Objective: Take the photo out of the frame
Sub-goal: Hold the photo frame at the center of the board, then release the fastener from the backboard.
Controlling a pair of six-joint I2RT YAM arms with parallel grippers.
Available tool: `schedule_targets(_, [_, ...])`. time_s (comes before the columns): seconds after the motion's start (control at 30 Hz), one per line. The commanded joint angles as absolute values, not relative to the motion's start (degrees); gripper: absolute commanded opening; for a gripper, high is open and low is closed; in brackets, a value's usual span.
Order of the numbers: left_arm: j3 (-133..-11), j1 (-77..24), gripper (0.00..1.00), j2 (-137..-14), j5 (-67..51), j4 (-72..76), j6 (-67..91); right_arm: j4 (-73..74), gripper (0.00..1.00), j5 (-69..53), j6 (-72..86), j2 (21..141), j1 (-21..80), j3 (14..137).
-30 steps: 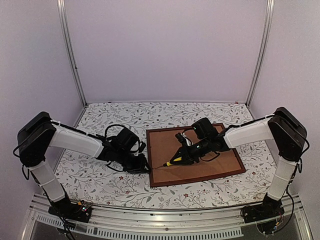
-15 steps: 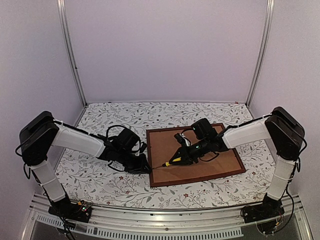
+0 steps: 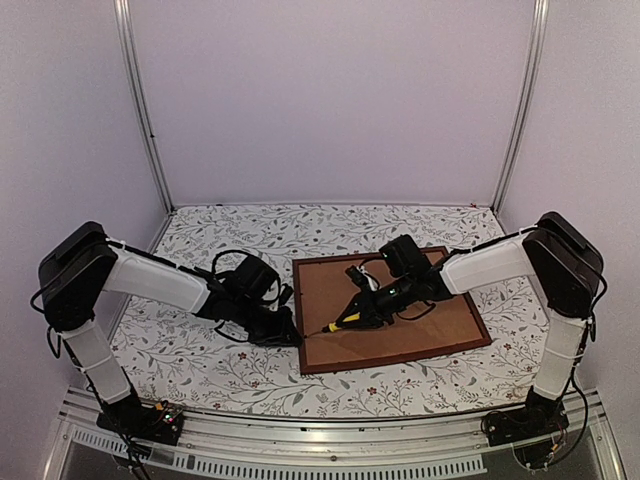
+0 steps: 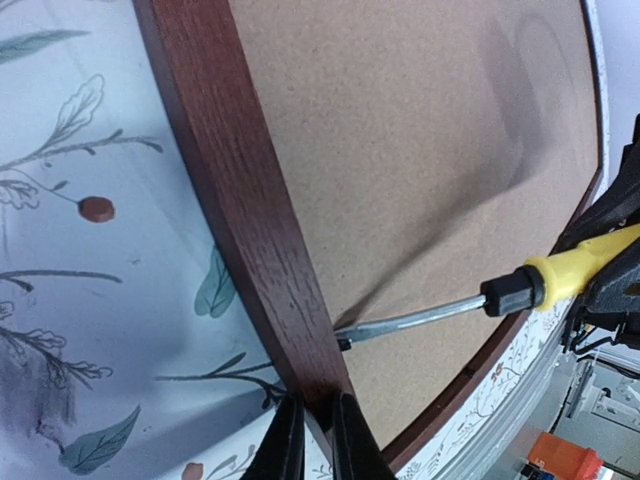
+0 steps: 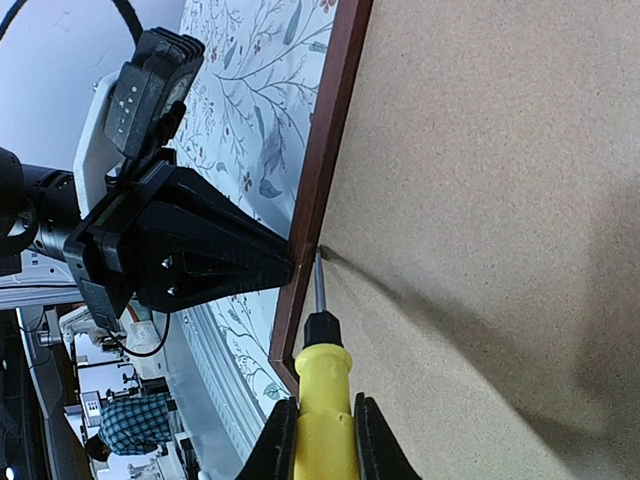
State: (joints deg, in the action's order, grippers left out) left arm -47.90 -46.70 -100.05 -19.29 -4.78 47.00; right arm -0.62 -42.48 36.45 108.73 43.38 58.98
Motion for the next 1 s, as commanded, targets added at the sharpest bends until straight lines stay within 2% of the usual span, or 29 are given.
schedule_targets(0.0, [-48.4, -46.6, 0.1, -103.7, -17.4, -5.0, 46.7, 0.4, 0.0, -43.5, 36.0, 112.5, 45.7, 60.2])
schedule_targets(0.47, [-48.2, -46.8, 0.09, -104.1, -16.8, -5.2, 47.3, 6.0, 0.0, -39.2, 38.7, 108.9, 48.4, 61.8])
schedule_targets(0.97, [-46.9, -46.5, 0.07, -103.8, -15.5, -6.4, 48.6, 7.6, 0.0, -36.2, 39.9, 103.1, 45.0, 59.3])
